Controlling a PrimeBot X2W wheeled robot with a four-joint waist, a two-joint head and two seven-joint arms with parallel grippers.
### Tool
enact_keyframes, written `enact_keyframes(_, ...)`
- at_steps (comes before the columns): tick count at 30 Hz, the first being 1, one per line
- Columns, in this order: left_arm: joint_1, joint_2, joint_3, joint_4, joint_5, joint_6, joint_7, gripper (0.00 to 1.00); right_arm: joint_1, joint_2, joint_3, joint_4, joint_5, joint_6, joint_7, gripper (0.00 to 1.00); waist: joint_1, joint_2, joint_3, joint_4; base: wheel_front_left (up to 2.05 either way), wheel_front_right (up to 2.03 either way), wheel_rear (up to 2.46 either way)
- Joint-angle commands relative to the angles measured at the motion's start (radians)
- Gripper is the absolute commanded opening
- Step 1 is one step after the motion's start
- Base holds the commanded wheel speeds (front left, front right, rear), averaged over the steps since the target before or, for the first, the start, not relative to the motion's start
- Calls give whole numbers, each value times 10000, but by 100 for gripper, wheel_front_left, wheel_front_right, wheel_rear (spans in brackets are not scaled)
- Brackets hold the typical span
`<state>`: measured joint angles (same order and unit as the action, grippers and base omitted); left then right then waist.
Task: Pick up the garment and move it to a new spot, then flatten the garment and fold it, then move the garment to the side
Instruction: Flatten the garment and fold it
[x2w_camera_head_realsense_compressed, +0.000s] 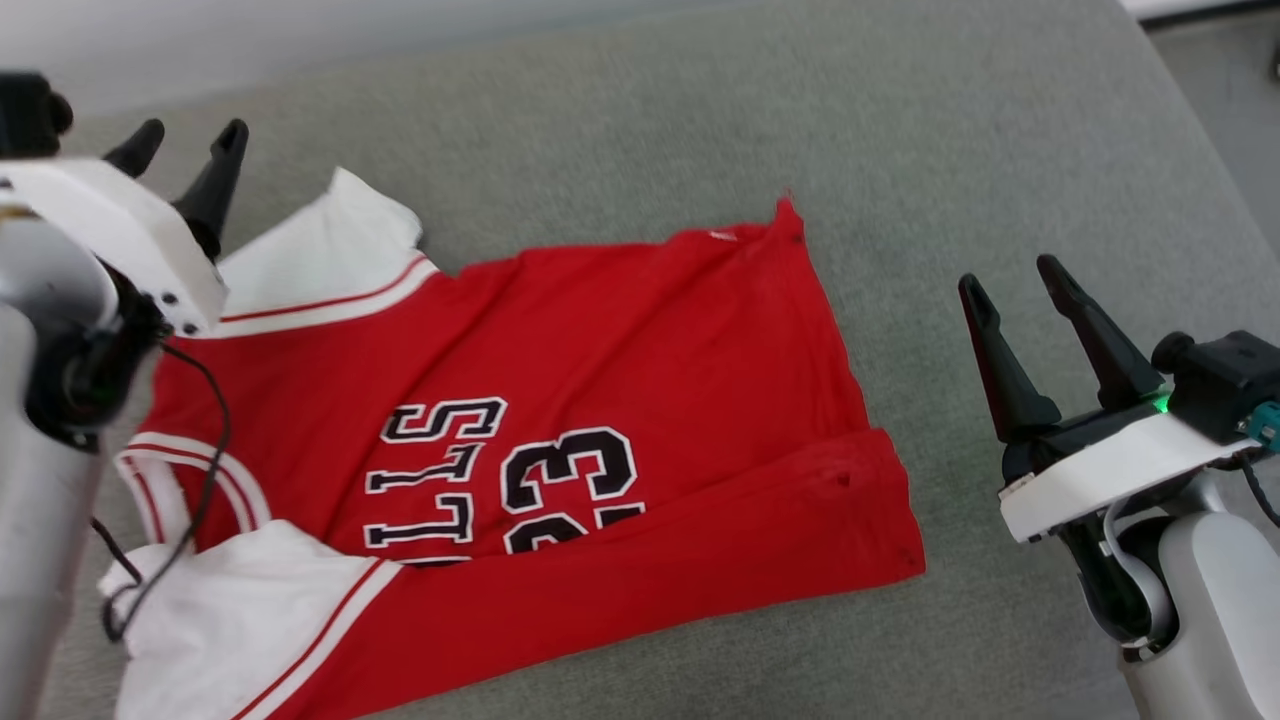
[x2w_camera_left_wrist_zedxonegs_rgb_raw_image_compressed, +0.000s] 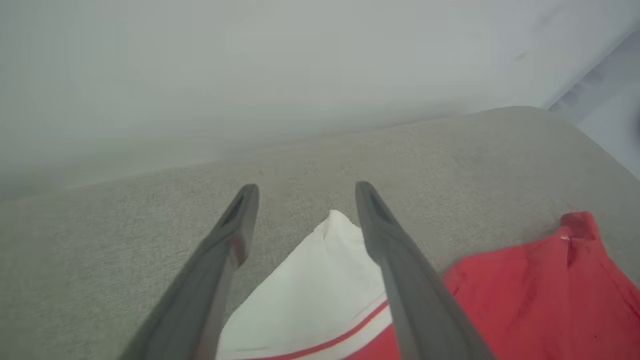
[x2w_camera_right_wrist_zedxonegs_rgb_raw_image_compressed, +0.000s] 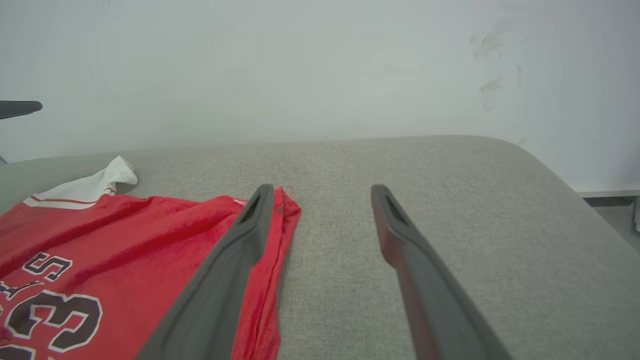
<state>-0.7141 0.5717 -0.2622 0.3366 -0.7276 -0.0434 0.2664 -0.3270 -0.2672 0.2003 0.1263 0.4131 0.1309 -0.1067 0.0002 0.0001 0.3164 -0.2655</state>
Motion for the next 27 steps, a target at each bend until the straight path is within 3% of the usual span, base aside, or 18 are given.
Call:
enact_keyframes(1, -460, 179, -126, 227, -151, -179, 586, 100, -166, 116, -10, -62, -23, -4, -43, 100, -2, -1, 774, -476, 0, 0, 0)
enact_keyframes(7, -1672, 763, -673, 933, -708, -525, 3402, 100, -431, 379, 237, 44, 170, -4, -94, 100, -2, -1, 1391, -812, 0, 0, 0)
enact_keyframes(18, -2138, 1241, -1120, 1671, -1026, -66, 6144, 100, -1008, 585, 801, 694, 627, -4, -741, 100, -2, -1, 2215, -1524, 0, 0, 0)
enact_keyframes(19, -2024, 1231, -1175, 1817, -1134, 24, 6446, 67, -1038, 589, 820, 748, 666, -4, -793, 100, -2, -1, 2227, -1566, 0, 0, 0)
enact_keyframes(20, -1900, 1211, -1227, 1931, -1207, 118, 6747, 40, -1068, 594, 834, 811, 700, -4, -839, 100, -2, -1, 2239, -1597, 0, 0, 0)
enact_keyframes(21, -1787, 1178, -1271, 1967, -1223, 219, 6913, 17, -1092, 598, 848, 858, 730, -4, -884, 100, -2, -1, 2245, -1621, 0, 0, 0)
enact_keyframes(22, -1686, 1132, -1303, 1980, -1287, 317, 7071, 0, -1120, 582, 871, 909, 747, -4, -914, 100, -2, -1, 2241, -1641, 0, 0, 0)
enact_keyframes(27, -1574, 1033, -1319, 1704, -1139, 554, 6731, 0, -1276, 425, 923, 1059, 994, -4, -913, 100, -2, -1, 2161, -1570, 0, 0, 0)
